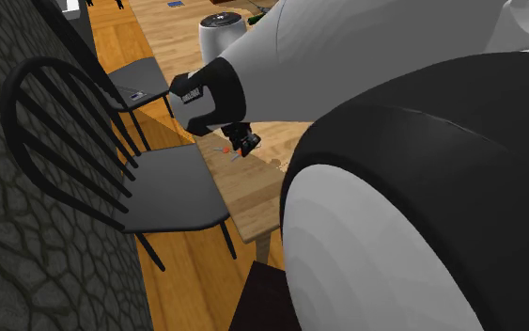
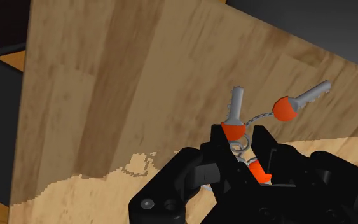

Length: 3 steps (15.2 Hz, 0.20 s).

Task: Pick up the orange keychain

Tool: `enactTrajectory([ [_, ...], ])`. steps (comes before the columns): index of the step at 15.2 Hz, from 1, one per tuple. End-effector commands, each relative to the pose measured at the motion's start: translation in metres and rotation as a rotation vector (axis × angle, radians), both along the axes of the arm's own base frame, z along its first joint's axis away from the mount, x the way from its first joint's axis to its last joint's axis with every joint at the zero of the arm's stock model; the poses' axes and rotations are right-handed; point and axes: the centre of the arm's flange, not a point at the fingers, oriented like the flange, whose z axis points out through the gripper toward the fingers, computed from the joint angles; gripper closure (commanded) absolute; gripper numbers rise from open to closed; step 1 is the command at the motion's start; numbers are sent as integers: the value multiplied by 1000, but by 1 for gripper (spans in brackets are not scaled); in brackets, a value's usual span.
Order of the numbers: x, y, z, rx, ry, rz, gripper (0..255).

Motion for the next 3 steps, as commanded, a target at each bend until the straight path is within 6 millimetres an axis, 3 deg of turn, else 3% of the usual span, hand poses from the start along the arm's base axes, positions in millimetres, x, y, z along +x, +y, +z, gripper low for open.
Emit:
enactTrajectory([
  [1,0,0,11,0,1,0,255],
  [3,0,0,12,0,1,0,255],
])
